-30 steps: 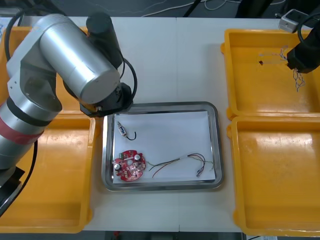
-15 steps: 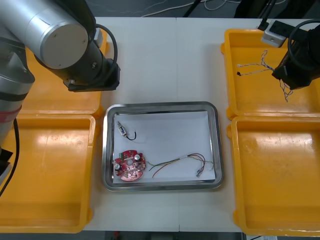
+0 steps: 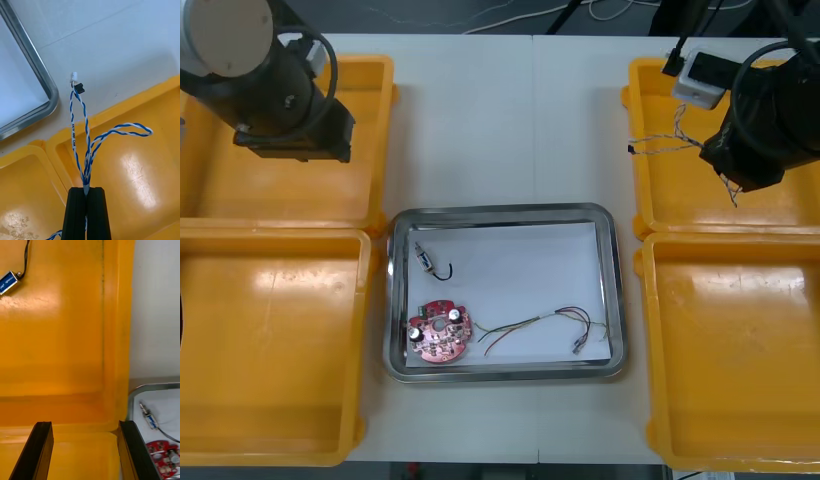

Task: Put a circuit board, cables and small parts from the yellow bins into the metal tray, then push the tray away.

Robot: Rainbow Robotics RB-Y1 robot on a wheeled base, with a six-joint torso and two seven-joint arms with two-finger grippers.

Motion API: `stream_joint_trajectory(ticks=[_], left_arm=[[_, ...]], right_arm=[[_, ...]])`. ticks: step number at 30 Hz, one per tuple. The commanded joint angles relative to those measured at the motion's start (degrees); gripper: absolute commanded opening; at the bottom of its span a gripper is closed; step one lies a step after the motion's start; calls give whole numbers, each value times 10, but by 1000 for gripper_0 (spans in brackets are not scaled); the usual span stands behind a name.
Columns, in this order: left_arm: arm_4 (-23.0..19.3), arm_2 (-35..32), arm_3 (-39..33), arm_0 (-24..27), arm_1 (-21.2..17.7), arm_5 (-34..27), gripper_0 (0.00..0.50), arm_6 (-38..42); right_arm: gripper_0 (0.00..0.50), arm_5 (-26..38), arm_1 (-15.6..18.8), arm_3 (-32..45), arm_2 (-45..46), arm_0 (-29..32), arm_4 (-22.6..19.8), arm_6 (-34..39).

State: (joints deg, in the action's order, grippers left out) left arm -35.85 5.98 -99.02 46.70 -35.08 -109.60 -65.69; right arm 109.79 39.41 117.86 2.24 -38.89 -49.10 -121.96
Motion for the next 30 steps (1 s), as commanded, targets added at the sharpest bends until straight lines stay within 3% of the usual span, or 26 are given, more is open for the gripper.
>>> stream_joint_trajectory(ticks=[1, 12, 30], left_arm=[[35, -43, 30, 33, -21, -4, 500, -139], [89, -79, 146, 76, -17, 11, 500, -290], [146, -151, 313, 122, 6, 163, 500, -471]], right_arm=[[0, -15, -5, 47, -47, 15, -11, -8], [0, -91, -2, 67, -152, 20, -42, -26], [0, -268, 17, 24, -367, 6, 31, -56]])
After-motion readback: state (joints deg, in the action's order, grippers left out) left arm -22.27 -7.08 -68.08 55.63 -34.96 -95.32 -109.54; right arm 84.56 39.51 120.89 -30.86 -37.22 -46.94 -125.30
